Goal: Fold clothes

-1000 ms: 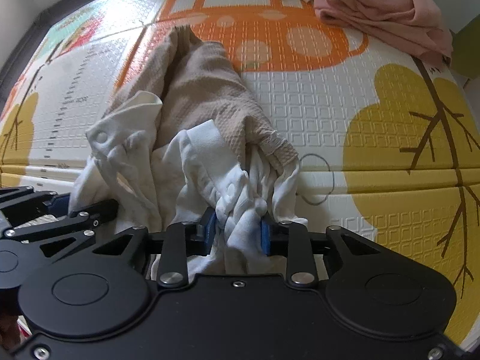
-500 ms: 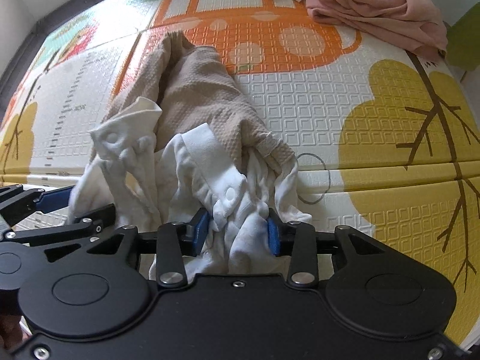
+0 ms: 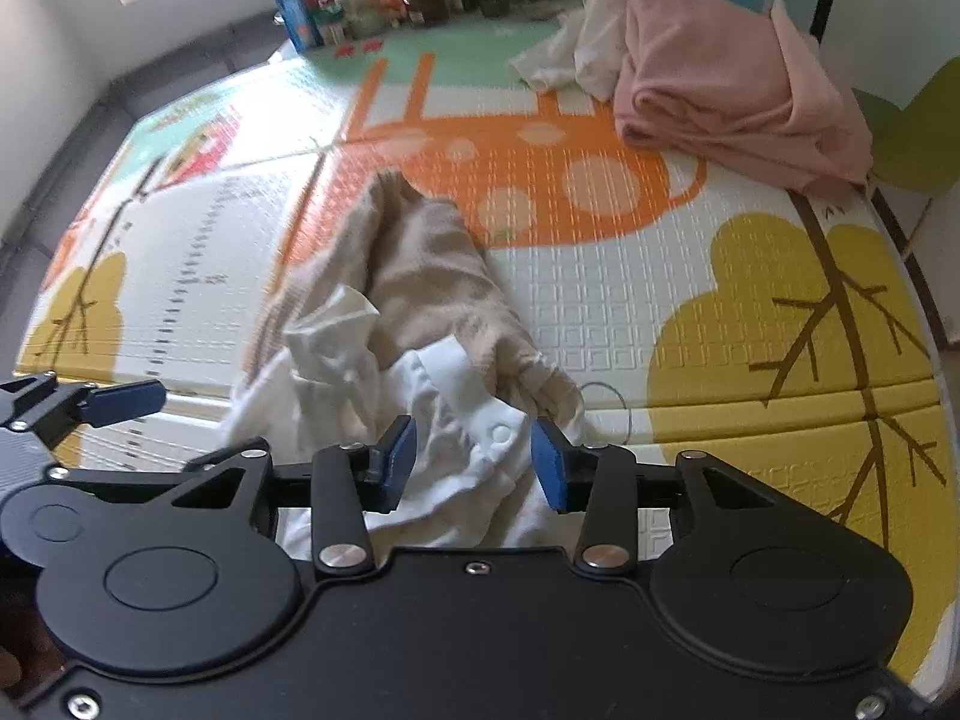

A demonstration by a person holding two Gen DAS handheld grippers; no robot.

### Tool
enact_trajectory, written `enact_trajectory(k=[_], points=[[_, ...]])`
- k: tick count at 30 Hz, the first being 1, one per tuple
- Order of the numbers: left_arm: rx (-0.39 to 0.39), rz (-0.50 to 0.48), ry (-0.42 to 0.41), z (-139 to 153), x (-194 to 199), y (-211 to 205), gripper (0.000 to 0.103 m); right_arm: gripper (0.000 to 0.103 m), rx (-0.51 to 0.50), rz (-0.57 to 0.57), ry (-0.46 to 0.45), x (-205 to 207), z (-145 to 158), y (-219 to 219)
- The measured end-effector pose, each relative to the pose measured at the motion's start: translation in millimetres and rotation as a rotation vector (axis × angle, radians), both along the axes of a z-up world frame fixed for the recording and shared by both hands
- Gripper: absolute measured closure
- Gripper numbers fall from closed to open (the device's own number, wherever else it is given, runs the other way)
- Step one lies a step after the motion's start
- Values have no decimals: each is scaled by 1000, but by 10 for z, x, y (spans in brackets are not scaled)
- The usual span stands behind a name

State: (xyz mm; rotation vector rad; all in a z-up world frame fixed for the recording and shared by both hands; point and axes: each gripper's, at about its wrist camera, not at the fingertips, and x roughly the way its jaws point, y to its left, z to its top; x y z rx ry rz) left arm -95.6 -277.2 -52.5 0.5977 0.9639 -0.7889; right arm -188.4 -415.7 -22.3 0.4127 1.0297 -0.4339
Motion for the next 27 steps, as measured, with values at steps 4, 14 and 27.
enact_trajectory(k=[4,14,27], points=[[-1,-20,-15,93,-90,24,27,63,-5,22,-16,-108,106,57],[-3,-5,18,110,-201,221,27,70,27,56,-32,-436,56,232],[24,-12,10,-13,-386,355,27,71,64,47,-10,-629,-123,431]])
